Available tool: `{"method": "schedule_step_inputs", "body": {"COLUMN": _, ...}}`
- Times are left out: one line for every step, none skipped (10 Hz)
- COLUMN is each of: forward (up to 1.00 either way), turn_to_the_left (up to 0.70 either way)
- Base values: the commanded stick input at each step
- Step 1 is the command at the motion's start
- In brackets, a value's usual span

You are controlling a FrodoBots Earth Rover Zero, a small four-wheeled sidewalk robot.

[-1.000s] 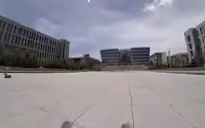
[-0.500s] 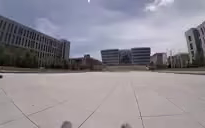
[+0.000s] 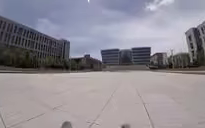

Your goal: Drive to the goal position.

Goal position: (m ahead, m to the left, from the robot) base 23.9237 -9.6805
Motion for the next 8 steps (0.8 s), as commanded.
{"method": "schedule_step_inputs", "body": {"forward": 0.70, "turn_to_the_left": -0.01}}
{"method": "schedule_step_inputs", "body": {"forward": 0.70, "turn_to_the_left": -0.02}}
{"method": "schedule_step_inputs", "body": {"forward": 0.70, "turn_to_the_left": 0.00}}
{"method": "schedule_step_inputs", "body": {"forward": 0.70, "turn_to_the_left": 0.00}}
{"method": "schedule_step_inputs", "body": {"forward": 0.70, "turn_to_the_left": 0.00}}
{"method": "schedule_step_inputs", "body": {"forward": 0.70, "turn_to_the_left": 0.00}}
{"method": "schedule_step_inputs", "body": {"forward": 0.70, "turn_to_the_left": 0.00}}
{"method": "schedule_step_inputs", "body": {"forward": 0.70, "turn_to_the_left": 0.00}}
